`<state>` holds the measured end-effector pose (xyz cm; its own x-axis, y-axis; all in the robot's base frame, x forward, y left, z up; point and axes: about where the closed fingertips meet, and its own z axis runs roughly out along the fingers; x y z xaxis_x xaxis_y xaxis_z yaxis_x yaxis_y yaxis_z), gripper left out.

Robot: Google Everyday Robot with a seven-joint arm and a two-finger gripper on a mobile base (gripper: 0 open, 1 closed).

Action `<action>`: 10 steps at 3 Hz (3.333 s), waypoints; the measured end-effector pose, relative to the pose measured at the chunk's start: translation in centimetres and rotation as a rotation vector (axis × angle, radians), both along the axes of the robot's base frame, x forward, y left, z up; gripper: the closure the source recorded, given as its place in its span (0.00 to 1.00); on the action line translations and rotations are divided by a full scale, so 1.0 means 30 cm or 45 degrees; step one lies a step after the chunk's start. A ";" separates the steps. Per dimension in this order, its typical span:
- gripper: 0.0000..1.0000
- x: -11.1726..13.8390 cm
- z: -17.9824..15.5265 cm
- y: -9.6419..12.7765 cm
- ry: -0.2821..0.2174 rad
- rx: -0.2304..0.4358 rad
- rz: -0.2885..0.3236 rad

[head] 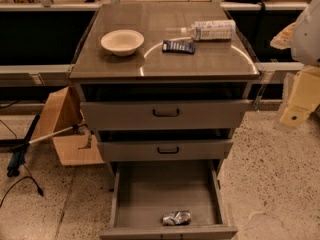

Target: Pick redbull can from bottom drawer and place on counter

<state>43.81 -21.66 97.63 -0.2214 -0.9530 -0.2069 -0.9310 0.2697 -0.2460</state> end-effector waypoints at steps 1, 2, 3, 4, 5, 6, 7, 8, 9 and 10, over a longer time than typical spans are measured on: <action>0.00 -0.006 -0.009 0.008 -0.018 0.019 0.006; 0.00 -0.012 -0.043 0.019 0.005 0.036 0.017; 0.00 -0.021 -0.083 0.031 -0.036 0.056 -0.001; 0.00 0.014 -0.257 0.085 -0.129 0.003 -0.039; 0.00 0.014 -0.257 0.085 -0.129 0.003 -0.039; 0.00 0.023 -0.292 0.087 -0.099 0.039 -0.027; 0.00 0.045 -0.360 0.098 -0.041 0.115 0.030; 0.00 0.068 -0.426 0.123 0.005 0.216 0.133; 0.00 0.080 -0.488 0.168 0.041 0.324 0.264; 0.00 0.084 -0.542 0.211 0.078 0.361 0.326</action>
Offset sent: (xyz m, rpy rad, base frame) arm -0.0052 0.0081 -0.0305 0.0445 0.0440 0.0258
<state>46.34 -15.34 81.37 -0.0034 -0.8860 -0.4637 -0.9877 0.0755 -0.1370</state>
